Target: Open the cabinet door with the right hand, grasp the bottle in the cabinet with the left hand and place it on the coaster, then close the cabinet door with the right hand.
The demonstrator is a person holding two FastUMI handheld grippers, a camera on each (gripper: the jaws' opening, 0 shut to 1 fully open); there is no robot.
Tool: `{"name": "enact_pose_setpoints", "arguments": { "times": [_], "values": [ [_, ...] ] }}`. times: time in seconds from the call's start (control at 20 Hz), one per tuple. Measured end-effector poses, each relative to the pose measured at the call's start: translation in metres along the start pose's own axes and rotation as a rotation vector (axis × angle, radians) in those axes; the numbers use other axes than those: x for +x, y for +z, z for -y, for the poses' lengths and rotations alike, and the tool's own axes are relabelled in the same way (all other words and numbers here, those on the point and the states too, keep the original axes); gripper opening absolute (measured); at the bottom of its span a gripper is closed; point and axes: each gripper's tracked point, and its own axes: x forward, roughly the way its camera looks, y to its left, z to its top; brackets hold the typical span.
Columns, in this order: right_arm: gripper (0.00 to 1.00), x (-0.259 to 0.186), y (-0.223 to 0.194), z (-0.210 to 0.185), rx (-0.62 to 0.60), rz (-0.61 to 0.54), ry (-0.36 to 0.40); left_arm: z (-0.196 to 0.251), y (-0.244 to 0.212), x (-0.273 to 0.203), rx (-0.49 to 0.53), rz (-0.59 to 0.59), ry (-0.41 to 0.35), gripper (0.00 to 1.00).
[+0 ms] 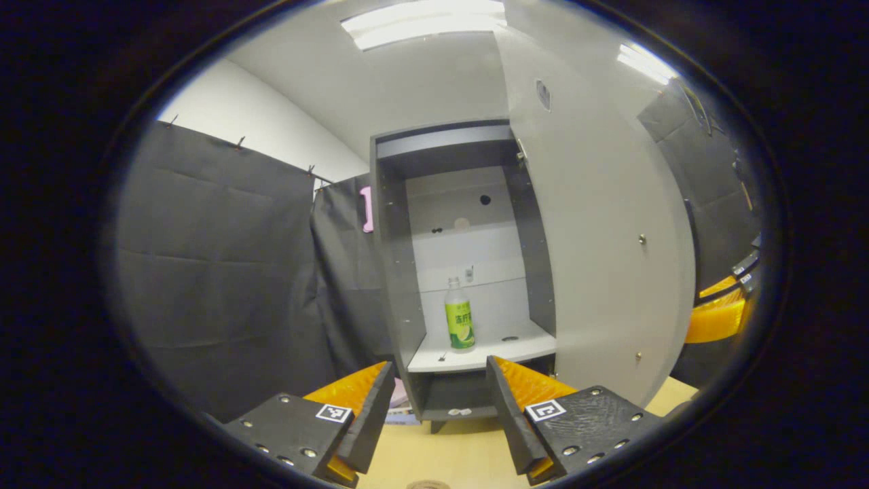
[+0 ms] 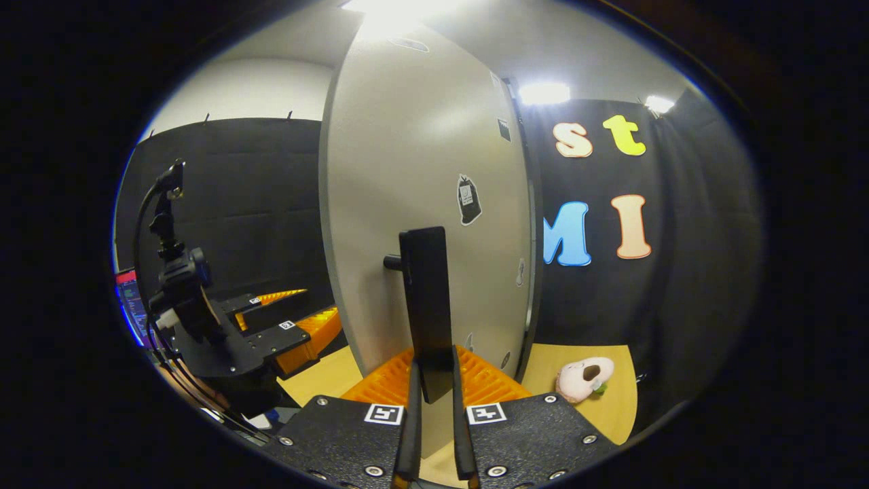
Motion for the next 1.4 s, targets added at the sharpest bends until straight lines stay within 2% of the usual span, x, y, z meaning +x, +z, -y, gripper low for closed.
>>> {"name": "enact_pose_setpoints", "arguments": {
  "times": [0.1,0.2,0.25,0.3,0.35,0.5,0.6,0.7,0.85,0.9,1.0,1.05,1.1,1.15,1.25,1.3,1.4],
  "values": [
    [0.20,-0.002,0.001,0.007,-0.021,0.007,-0.047,0.006,-0.005,0.031,-0.022,0.013,-0.057,0.79],
    [0.18,0.001,0.000,0.012,-0.024,0.008,-0.084,0.003,-0.009,0.060,-0.042,0.020,-0.063,0.72],
    [0.19,-0.001,-0.001,0.014,-0.028,0.006,-0.106,0.000,-0.012,0.074,-0.045,0.018,-0.055,0.82],
    [0.19,-0.002,0.000,0.017,-0.041,0.010,-0.126,-0.001,-0.018,0.089,-0.057,0.015,-0.061,0.73],
    [0.18,-0.003,0.002,0.019,-0.056,0.015,-0.140,0.000,-0.023,0.107,-0.072,0.014,-0.070,0.72],
    [0.19,-0.002,-0.002,0.023,-0.058,0.023,-0.162,-0.002,-0.044,0.165,-0.082,0.001,-0.085,0.73],
    [0.19,-0.007,-0.006,0.022,-0.055,0.018,-0.176,-0.009,-0.058,0.196,-0.075,-0.020,-0.061,0.73],
    [0.19,-0.015,-0.010,0.021,-0.078,0.010,-0.202,-0.006,-0.067,0.227,-0.060,-0.025,-0.065,0.77],
    [0.20,-0.017,-0.013,0.020,-0.062,0.015,-0.231,0.008,-0.079,0.264,-0.021,-0.018,-0.104,0.73],
    [0.25,-0.016,-0.014,0.018,-0.039,0.018,-0.229,0.012,-0.081,0.274,-0.006,-0.013,-0.113,0.77],
    [0.31,-0.018,-0.016,0.019,-0.002,0.025,-0.245,0.019,-0.085,0.295,0.005,-0.005,-0.124,0.72],
    [0.31,-0.020,-0.016,0.020,0.013,0.028,-0.253,0.024,-0.086,0.304,-0.004,-0.001,-0.134,0.82],
    [0.31,-0.023,-0.017,0.021,0.027,0.033,-0.267,0.027,-0.088,0.312,-0.009,0.003,-0.136,0.77],
    [0.31,-0.026,-0.018,0.024,0.040,0.039,-0.286,0.027,-0.090,0.318,-0.008,0.004,-0.131,0.77],
    [0.39,-0.032,-0.019,0.032,0.057,0.055,-0.346,0.027,-0.093,0.331,-0.014,-0.004,-0.117,0.77],
    [0.47,-0.034,-0.019,0.033,0.050,0.063,-0.373,0.022,-0.093,0.336,-0.017,0.000,-0.090,0.77],
    [0.48,-0.037,-0.020,0.040,0.019,0.068,-0.425,0.022,-0.095,0.344,-0.050,0.006,-0.086,0.77]
  ]
}}
